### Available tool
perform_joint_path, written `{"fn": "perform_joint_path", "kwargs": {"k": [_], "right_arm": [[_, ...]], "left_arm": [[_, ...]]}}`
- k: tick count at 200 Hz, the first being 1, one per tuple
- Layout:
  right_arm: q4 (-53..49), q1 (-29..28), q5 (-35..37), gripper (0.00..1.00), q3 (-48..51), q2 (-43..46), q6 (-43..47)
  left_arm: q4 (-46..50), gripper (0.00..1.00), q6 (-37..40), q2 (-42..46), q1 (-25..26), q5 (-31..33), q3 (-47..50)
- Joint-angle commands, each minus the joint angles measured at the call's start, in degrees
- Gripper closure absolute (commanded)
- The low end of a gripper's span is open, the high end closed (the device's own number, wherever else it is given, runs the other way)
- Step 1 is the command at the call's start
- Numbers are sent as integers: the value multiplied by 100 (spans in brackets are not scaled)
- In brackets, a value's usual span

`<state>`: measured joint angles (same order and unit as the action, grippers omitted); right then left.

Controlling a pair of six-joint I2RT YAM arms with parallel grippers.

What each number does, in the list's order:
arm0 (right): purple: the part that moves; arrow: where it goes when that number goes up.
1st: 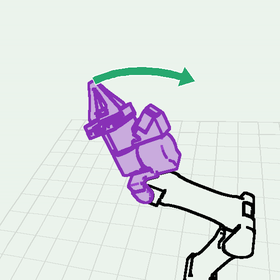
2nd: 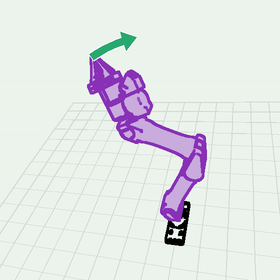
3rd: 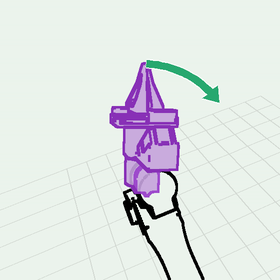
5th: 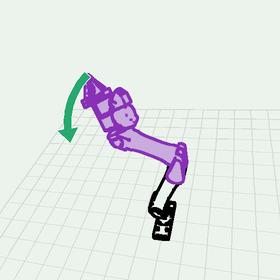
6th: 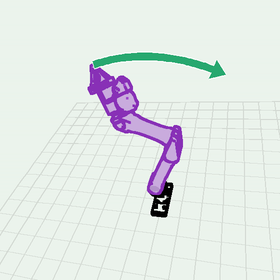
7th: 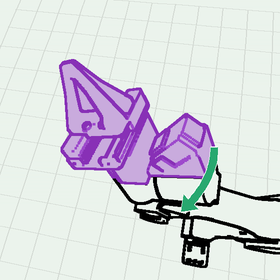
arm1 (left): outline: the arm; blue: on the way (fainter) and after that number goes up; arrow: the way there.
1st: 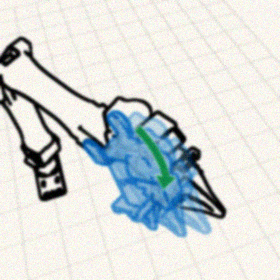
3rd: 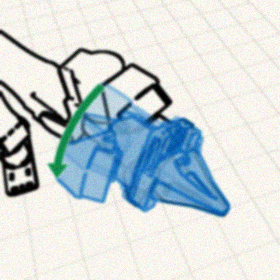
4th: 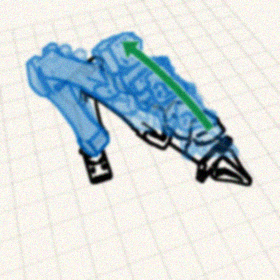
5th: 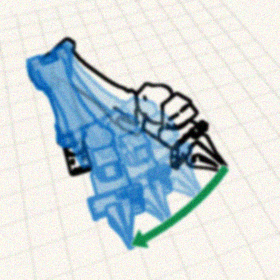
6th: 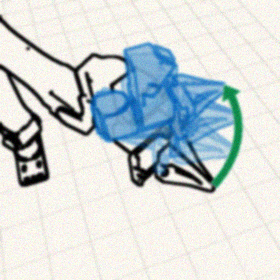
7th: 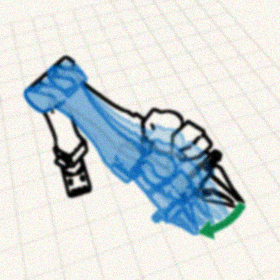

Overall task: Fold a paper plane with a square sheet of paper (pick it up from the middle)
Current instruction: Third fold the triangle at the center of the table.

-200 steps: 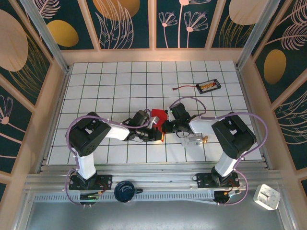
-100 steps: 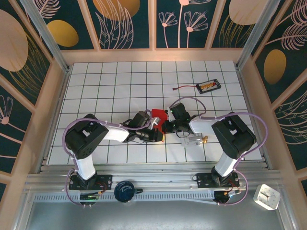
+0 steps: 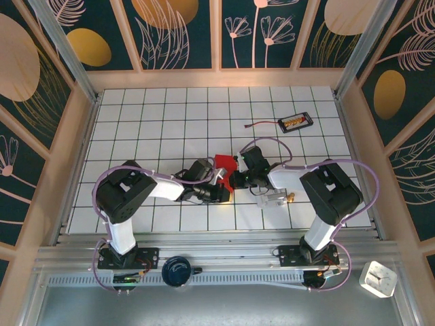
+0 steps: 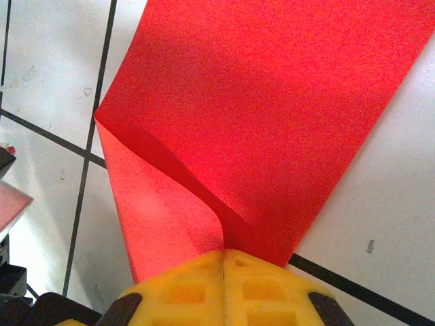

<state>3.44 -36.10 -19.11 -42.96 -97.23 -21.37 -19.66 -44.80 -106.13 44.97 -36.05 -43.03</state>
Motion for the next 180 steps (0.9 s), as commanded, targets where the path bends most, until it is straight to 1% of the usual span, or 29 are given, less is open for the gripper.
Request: {"fn": "perform_joint_path", "kwargs": {"k": [1, 14, 32, 60, 80, 98, 130, 180], "right_arm": [[-673, -62, 435, 100, 235, -182, 44], [-677, -63, 435, 100, 244, -191, 45], [-658, -58, 437, 100, 262, -191, 36], [-658, -60, 427, 100, 271, -190, 36], [-631, -60, 417, 100, 271, -178, 36], [-625, -58, 414, 100, 266, -189, 40], [-616, -58, 400, 100, 262, -217, 45], [-617, -63, 400, 100, 254, -209, 45]], "left_arm": [[697, 94, 314, -143, 117, 208, -106], [886, 93, 462, 10, 117, 280, -209], [904, 91, 566, 360, 92, 359, -275], [848, 91, 468, 759, -273, 452, -253], [759, 93, 389, 754, -574, 492, -256], [679, 94, 303, 525, -754, 455, -375], [565, 93, 281, 206, -779, 389, -589], [685, 93, 441, -117, -791, 513, -722]]}}
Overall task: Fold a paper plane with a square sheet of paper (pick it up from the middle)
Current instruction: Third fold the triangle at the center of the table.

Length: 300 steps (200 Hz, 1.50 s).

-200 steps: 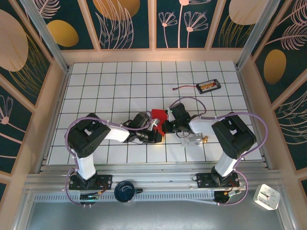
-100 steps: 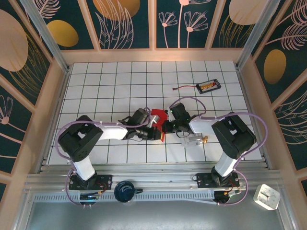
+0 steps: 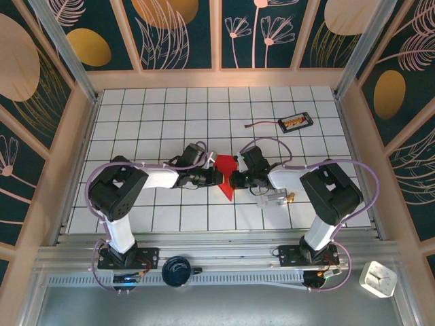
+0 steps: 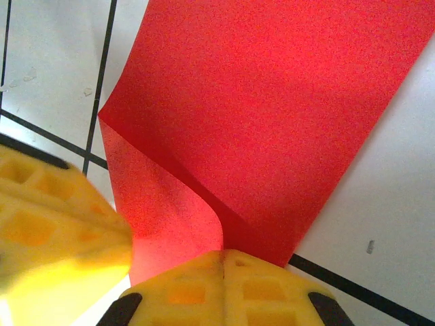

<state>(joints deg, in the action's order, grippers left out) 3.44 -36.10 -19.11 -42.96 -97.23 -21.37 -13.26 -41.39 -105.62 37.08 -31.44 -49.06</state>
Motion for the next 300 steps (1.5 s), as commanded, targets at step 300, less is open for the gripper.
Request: {"fn": "perform_joint_path", "kwargs": {"k": [300], "right_arm": [[-146, -925, -444, 87, 122, 707, -246]], "left_arm": [[582, 98, 503, -358, -34, 595, 154]]}}
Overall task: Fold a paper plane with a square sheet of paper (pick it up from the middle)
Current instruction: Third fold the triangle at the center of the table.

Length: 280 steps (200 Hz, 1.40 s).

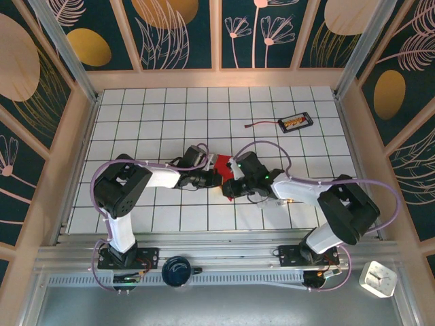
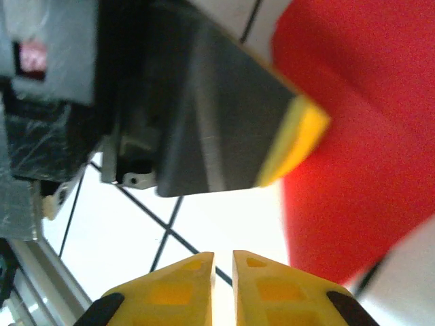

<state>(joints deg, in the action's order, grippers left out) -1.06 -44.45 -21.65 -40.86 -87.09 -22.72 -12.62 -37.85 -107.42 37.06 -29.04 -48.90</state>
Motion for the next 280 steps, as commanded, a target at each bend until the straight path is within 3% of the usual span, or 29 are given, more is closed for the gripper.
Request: {"fn": "perform_joint_path", "kwargs": {"k": [1, 228, 280], "right_arm": [[310, -90, -191, 88, -88, -317, -115], [331, 165, 11, 95, 406, -749, -33], [207, 171, 56, 96, 568, -734, -57]], "left_arm": [[521, 98, 156, -177, -32, 355, 142], [726, 94, 296, -110, -24, 338, -80], [719, 88, 226, 83, -30, 299, -189]]}}
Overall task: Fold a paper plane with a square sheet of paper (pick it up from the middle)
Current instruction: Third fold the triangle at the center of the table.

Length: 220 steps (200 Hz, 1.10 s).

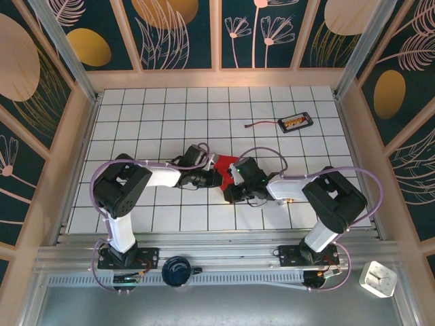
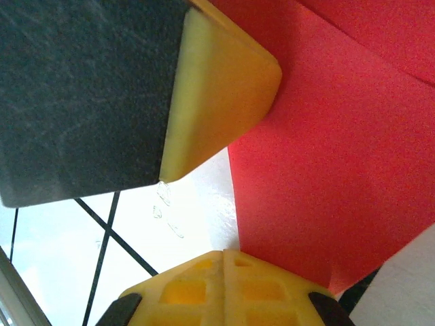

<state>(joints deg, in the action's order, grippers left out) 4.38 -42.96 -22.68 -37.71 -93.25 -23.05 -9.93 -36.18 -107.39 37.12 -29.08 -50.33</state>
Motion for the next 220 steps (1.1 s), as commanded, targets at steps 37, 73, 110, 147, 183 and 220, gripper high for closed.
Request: {"fn": "perform_joint_path", "kwargs": {"k": [37, 73, 110, 147, 183, 220], "right_arm": [[-333, 17, 149, 96, 273, -83, -51], [-333, 10, 169, 96, 240, -113, -51], [-359, 25, 185, 96, 212, -117, -35], [-384, 27, 195, 96, 177, -110, -33], [-447, 35, -17, 97, 232, -122, -139], [-389, 33, -391, 99, 489, -107, -421]], "left_arm": [[81, 80, -241, 424, -25, -87, -40], [35, 81, -293, 486, 25, -309, 58], [137, 90, -254, 246, 59, -391, -42], [329, 93, -105, -6, 50, 10, -209], [487, 97, 82, -159, 46, 420, -215], [511, 100, 195, -287, 25, 596, -49]]}}
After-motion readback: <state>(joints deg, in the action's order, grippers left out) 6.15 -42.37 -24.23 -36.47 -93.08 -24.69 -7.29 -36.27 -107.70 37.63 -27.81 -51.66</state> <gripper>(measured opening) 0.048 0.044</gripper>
